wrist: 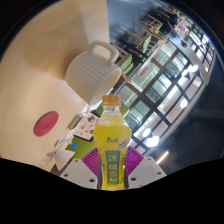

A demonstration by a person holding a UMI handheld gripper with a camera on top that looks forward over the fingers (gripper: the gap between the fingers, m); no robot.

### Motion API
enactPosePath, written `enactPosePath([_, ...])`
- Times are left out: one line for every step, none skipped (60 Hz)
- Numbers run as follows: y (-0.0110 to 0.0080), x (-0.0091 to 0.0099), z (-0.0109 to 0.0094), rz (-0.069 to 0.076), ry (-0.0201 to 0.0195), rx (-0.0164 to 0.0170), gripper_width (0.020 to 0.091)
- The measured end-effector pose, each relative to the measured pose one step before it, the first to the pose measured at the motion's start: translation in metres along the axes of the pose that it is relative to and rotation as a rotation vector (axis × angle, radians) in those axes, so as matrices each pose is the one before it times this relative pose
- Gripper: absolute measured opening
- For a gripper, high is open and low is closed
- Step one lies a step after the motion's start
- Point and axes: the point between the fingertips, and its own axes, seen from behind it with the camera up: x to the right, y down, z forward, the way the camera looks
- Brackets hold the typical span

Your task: Pour water

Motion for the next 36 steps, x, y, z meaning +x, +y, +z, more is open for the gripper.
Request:
enactPosePath([-0.00066, -0.00093, -0.01063, -0.0058, 0.00022, 0.00052, 0.0295])
enactPosePath([0.00973, 0.01082, 0.01089, -0.0100, -0.01573, 0.01523, 0.0294])
enactPosePath([-0.00125, -0.00051, 0.00089, -0.0034, -0.00611, 0.00542, 0.0295])
enactPosePath([-0.00084, -0.00093, -0.00092, -0.0011, -0.00434, 0.00212, 0.0295])
enactPosePath([-0.00014, -0.00095, -0.00102, 0.0002, -0.00363, -0.00129, 0.0293])
enactPosePath([-0.00015, -0.00053, -0.00077, 0.0009, -0.00273, -0.00241, 0.0295])
enactPosePath([-0.00058, -0.00013, -0.00050, 0.0012, -0.00119, -0.00065, 0.0295])
enactPosePath([-0.00024, 0.00009, -0.00005, 0.0015, -0.00062, -0.00037, 0.0293])
enactPosePath([-0.00004, 0.00001, 0.00038, 0.0032, 0.00012, -0.00023, 0.0295])
enactPosePath([0.00318, -0.00773, -0.01130, 0.0034, 0.00176, -0.00288, 0.0296])
enactPosePath([-0.00078, 0.00434, 0.01396, 0.0063, -0.00011, -0.00054, 0.0294])
enactPosePath([0.00173, 0.00124, 0.00199, 0.0108, 0.00087, -0.00035, 0.0295])
enactPosePath([0.00193, 0.00125, 0.00123, 0.0152, 0.00123, -0.00195, 0.0294])
enactPosePath([0.00153, 0.00130, 0.00166, 0.0194, 0.00212, -0.00170, 0.0295])
enactPosePath([0.00209, 0.00232, 0.00184, 0.0240, 0.00213, -0.00183, 0.0294])
enactPosePath([-0.00533, -0.01051, 0.00136, 0.0329, 0.00864, -0.00396, 0.0294])
enactPosePath([0.00301, 0.00246, 0.00152, 0.0378, 0.00387, -0.00136, 0.0296])
enactPosePath([0.00287, 0.00265, 0.00170, 0.0450, 0.00481, -0.00106, 0.0296])
enactPosePath([0.00163, 0.00567, -0.00495, 0.0554, 0.00968, -0.00465, 0.0296])
enactPosePath([0.00537, 0.00039, 0.00895, 0.0599, 0.00080, 0.00077, 0.0296])
enactPosePath([0.00395, 0.00338, 0.00143, 0.0725, 0.00649, -0.00400, 0.0296])
enactPosePath([0.00057, 0.00241, -0.00886, 0.0827, 0.01487, -0.00999, 0.0296])
enactPosePath([0.00408, 0.00344, 0.00130, 0.0856, 0.00582, -0.00503, 0.0295])
enactPosePath([0.00425, 0.00333, 0.00177, 0.0917, 0.00526, -0.00447, 0.0295])
enactPosePath([-0.00076, 0.00707, -0.01389, 0.0974, 0.01014, -0.00392, 0.0296])
enactPosePath([0.01093, 0.00490, 0.01780, 0.0771, -0.02785, 0.00855, 0.0295])
enactPosePath([0.00369, 0.00051, 0.00100, 0.0993, -0.00361, -0.00571, 0.0294])
enactPosePath([0.00337, 0.00129, 0.00077, 0.1015, -0.00171, -0.00265, 0.0295])
enactPosePath([0.00422, 0.00118, 0.00147, 0.1021, -0.00527, -0.00163, 0.0294])
enactPosePath([0.00421, 0.00005, 0.00279, 0.1023, -0.00568, 0.00163, 0.0293])
enactPosePath([0.00238, -0.00132, 0.00211, 0.1007, -0.00907, 0.00294, 0.0294])
enactPosePath([0.00298, -0.00169, 0.00062, 0.1020, -0.00707, 0.00473, 0.0294])
enactPosePath([0.00260, -0.00429, 0.00256, 0.0976, -0.01220, 0.00537, 0.0294])
enactPosePath([0.00049, -0.00838, -0.01075, 0.1188, 0.01559, 0.00814, 0.0294])
enactPosePath([0.00301, 0.00441, -0.02104, 0.1060, 0.01662, 0.02886, 0.0294])
enactPosePath([0.00951, -0.00558, -0.00011, 0.0824, -0.01255, -0.00235, 0.0293])
